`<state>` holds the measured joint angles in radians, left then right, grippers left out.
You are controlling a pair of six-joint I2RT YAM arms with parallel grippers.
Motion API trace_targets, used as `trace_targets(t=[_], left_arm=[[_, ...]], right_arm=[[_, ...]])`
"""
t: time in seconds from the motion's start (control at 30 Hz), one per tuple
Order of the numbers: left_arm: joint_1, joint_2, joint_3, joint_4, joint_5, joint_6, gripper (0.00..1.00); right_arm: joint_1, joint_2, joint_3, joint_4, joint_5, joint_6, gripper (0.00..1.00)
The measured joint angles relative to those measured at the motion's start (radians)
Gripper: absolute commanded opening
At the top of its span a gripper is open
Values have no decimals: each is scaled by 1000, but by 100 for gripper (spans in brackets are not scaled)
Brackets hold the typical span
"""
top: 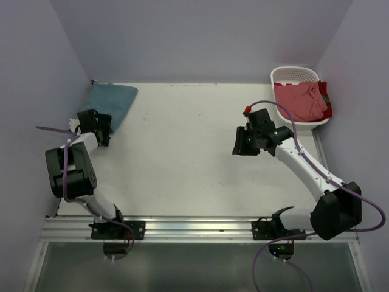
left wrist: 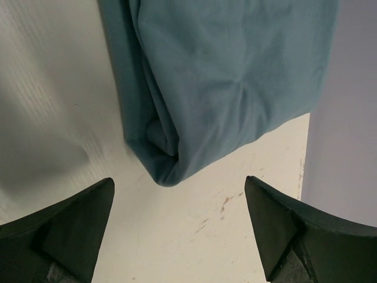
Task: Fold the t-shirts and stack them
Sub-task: Neatly place the folded tshirt to the corner
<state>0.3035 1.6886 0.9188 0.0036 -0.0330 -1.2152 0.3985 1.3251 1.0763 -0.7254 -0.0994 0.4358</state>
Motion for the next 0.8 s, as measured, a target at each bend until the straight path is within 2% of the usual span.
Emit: trace_targets(t=[0.13,0.33,0.43,0.47,0.53,0.57,0.6,0.63,0.8], left_arm=[[2,14,0,51,-2,-33,97],[9,116,38,90,3,-79,96],[14,145,56,111,2,-98,87],[15,153,62,117,3,-104,72],[16,174,64,138,5,-115,50],[17,191,63,154,14,-123,26],[18,207,61,177,28,-135,10],[18,224,58,202,39,-140,0],[5,292,56,352,99,-183,0]], right_arm=[[0,-31,-12,-2,3,0,37],[0,-45,-12,-10,11,-5,35],[0,-45,-12,-21,25,-8,32],[0,-45,-12,-24,29,-9,31],[0,-45,-12,-27,31,-10,29],[0,-45,-12,-28,32,-10,27],[0,-45,-12,-29,33,-10,26],[0,-45,-12,-30,34,-10,25],[0,-45,-11,-31,34,-10,22]])
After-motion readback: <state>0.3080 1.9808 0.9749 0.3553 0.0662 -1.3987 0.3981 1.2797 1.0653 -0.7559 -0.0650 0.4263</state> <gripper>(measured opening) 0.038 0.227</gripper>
